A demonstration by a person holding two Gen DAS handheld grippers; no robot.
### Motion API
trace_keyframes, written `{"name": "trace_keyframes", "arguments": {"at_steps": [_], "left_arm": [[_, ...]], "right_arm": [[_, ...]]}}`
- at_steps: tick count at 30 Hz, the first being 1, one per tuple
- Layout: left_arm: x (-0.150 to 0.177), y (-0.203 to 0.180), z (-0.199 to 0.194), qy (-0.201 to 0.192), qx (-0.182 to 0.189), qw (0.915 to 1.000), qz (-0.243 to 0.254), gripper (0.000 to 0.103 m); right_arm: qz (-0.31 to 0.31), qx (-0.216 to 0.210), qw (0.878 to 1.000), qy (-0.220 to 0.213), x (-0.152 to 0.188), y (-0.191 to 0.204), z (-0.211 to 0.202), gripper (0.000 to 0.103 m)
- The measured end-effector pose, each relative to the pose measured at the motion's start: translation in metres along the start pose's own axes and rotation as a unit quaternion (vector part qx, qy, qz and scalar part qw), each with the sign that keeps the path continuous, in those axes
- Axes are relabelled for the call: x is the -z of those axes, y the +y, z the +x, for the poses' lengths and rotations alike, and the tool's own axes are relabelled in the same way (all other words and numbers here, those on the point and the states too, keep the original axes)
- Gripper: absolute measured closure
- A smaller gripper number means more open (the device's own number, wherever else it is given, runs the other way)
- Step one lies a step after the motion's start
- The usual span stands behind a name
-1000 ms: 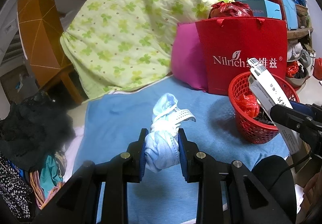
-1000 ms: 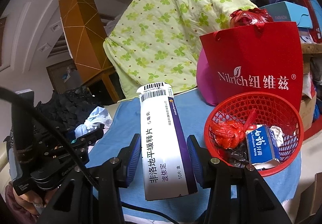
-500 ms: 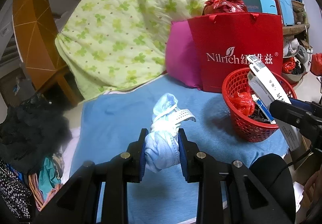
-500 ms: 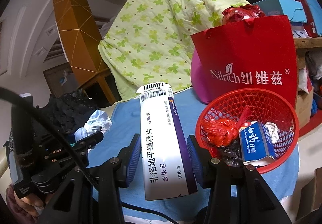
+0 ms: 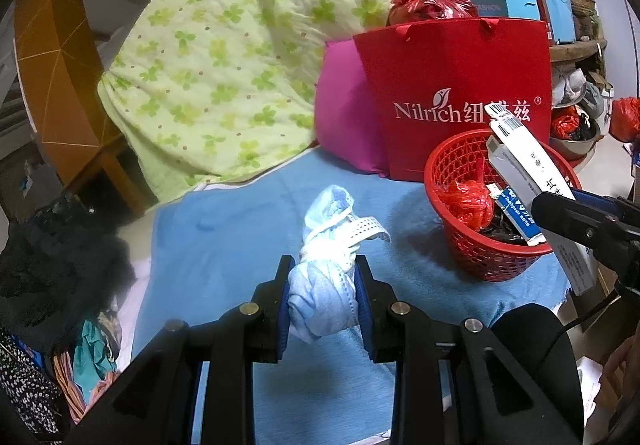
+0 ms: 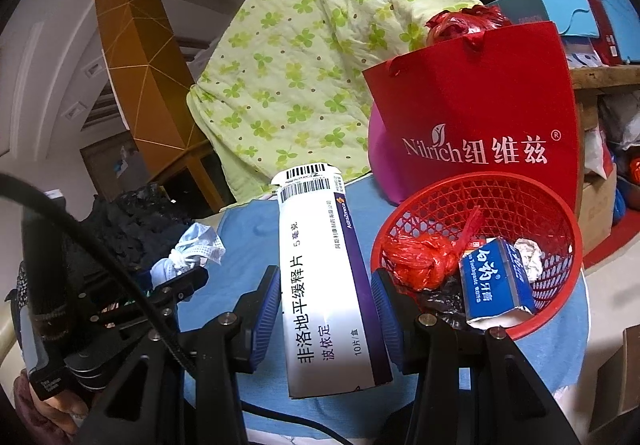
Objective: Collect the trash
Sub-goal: 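Hold the wrapper in the left tool while the right tool holds the medicine box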
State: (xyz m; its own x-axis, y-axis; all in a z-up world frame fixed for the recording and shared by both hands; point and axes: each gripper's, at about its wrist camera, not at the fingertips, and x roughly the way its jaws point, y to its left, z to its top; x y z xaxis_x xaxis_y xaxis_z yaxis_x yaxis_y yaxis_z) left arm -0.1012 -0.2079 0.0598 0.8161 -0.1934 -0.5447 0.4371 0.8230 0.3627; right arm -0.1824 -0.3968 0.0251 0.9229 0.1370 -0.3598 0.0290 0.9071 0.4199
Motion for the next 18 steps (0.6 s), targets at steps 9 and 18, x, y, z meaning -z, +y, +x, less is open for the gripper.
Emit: {"name": "trace_keyframes", "arguments": {"at_steps": [9, 18], "left_arm": [[-0.002, -0.012, 0.002, 0.002, 0.007, 0.9999, 0.011, 0.072], [-0.004, -0.022, 0.002, 0.002, 0.012, 0.9996, 0.024, 0.072]], "right_arm": [[0.009, 0.004, 1.000, -0.003, -0.001, -0.010, -0.002, 0.054], [0.023, 0.005, 1.000, -0.005, 0.001, -0.018, -0.007, 0.054]]}}
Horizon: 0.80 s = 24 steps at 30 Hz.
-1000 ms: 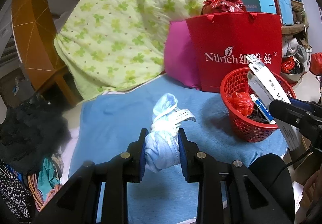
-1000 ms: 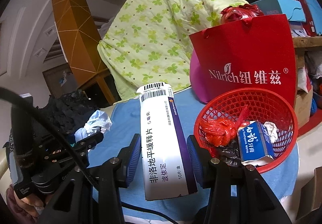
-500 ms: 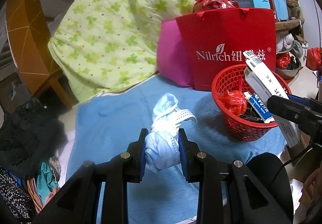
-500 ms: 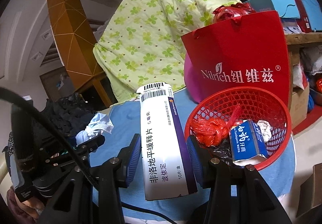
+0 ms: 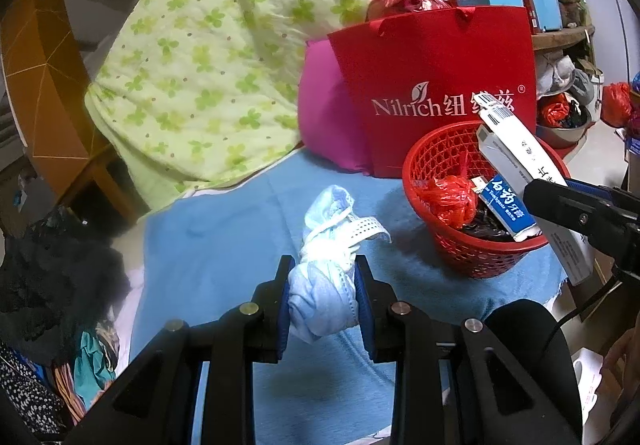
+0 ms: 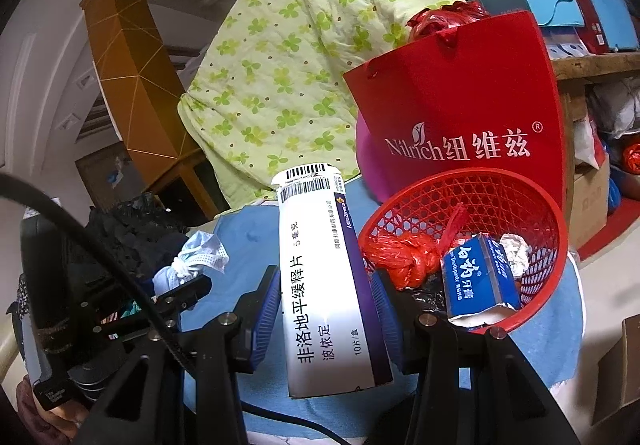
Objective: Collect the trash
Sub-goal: 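Hold the wrapper in the left tool while the right tool holds the medicine box, then carry the wrapper and medicine box over the red mesh basket with both tools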
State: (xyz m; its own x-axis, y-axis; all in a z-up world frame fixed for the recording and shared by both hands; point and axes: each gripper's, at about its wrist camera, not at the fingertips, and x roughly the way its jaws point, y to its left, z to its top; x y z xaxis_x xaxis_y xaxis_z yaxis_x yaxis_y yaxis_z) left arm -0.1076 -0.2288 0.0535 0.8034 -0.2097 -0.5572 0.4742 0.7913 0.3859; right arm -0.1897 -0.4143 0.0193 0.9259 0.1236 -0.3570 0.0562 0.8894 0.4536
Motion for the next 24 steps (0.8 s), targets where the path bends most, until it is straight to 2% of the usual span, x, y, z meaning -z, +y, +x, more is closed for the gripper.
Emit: {"name": "trace_keyframes", "arguments": {"at_steps": [24], "left_arm": [[-0.010, -0.032, 0.006, 0.003, 0.019, 0.9994, 0.028, 0.072]], "right_arm": [[0.026, 0.020, 0.999, -0.009, -0.004, -0.029, -0.008, 0.054]]}}
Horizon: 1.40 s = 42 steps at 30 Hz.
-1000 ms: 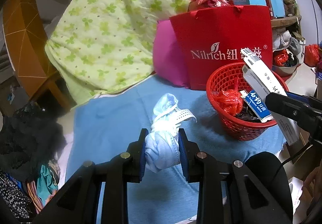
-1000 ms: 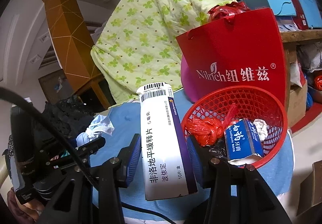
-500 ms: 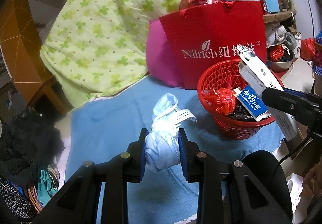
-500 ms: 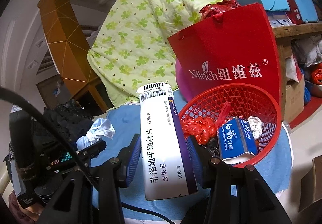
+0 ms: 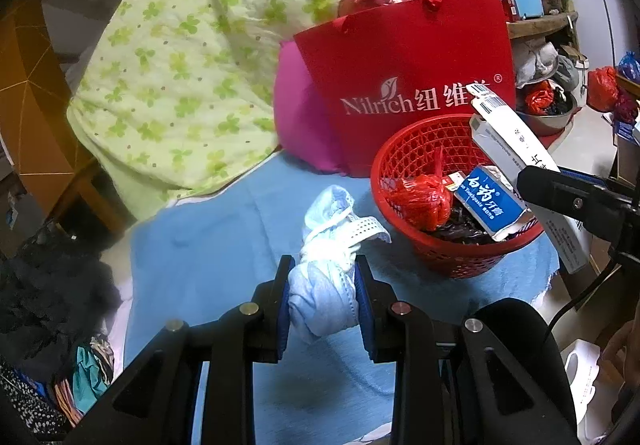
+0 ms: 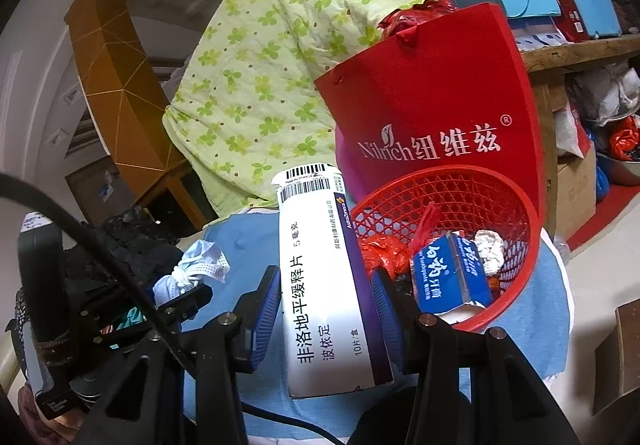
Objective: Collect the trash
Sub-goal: 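Carry the wrapper and medicine box over the red mesh basket with both tools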
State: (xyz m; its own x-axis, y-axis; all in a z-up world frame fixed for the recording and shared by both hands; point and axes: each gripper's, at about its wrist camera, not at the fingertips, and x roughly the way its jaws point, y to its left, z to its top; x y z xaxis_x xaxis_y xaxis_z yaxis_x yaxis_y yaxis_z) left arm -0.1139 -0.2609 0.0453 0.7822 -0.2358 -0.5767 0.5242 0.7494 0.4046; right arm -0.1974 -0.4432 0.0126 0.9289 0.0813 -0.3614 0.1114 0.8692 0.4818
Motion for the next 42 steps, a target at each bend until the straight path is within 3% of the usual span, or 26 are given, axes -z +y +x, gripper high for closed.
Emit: {"name": "trace_keyframes", "arguments": {"at_steps": [42], "left_arm": [[-0.025, -0.056, 0.019, 0.003, 0.056, 0.9977, 0.039, 0.072]], "right_arm": [[0.059, 0.054, 0.997, -0.017, -0.003, -0.064, -0.021, 0.053]]}}
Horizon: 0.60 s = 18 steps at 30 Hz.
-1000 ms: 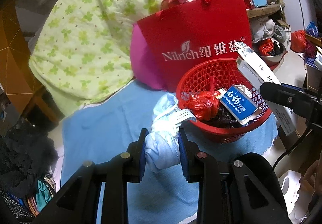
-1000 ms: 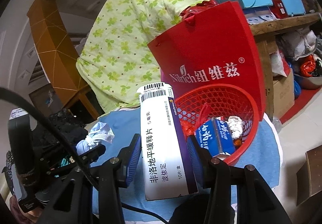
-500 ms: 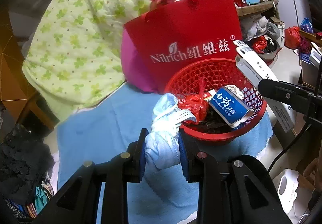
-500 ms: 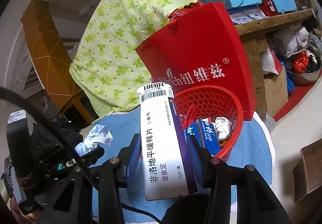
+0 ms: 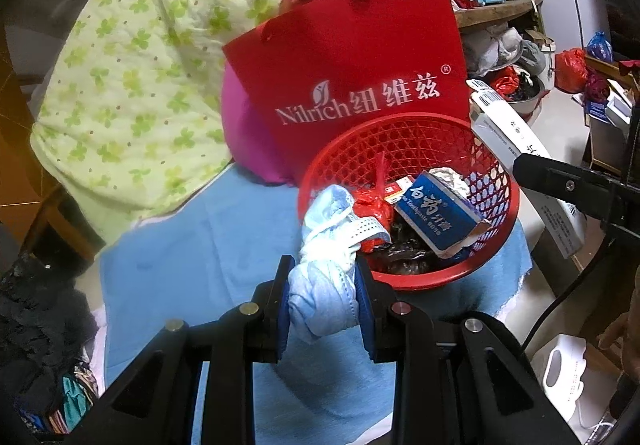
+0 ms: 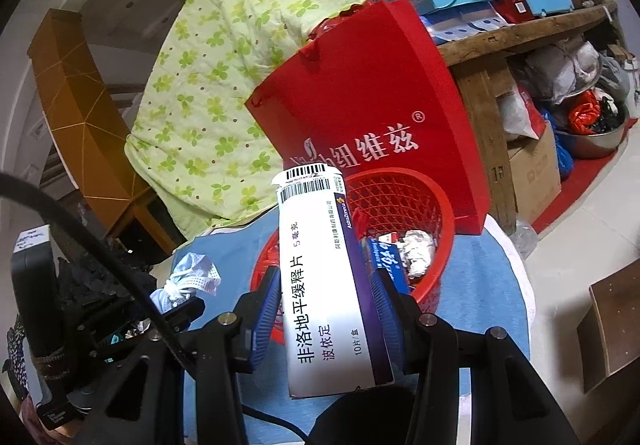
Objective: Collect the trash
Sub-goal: 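Carry the wrapper and medicine box over the red mesh basket with both tools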
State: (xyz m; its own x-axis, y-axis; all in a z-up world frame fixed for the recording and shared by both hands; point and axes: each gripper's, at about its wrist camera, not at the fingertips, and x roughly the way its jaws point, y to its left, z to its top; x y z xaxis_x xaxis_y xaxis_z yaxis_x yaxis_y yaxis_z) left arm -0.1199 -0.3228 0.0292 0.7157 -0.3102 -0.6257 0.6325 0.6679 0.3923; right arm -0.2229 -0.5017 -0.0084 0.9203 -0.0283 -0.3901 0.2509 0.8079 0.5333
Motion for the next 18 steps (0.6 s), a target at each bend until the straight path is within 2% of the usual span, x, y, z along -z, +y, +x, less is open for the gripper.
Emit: {"name": "trace_keyframes", "arguments": {"at_steps": [8, 18], "left_arm": [[-0.007, 0.000, 0.009, 0.005, 0.042, 0.9990, -0.016, 0.072], [-0.025, 0.010, 0.033, 0.002, 0.114, 0.9924, -0.044, 0.072]], "right_arm": [[0.013, 0.010, 1.000, -0.001, -0.002, -0.013, 0.000, 0.053], [0.030, 0.017, 0.999, -0.005, -0.014, -0.023, 0.006, 0.053]]}}
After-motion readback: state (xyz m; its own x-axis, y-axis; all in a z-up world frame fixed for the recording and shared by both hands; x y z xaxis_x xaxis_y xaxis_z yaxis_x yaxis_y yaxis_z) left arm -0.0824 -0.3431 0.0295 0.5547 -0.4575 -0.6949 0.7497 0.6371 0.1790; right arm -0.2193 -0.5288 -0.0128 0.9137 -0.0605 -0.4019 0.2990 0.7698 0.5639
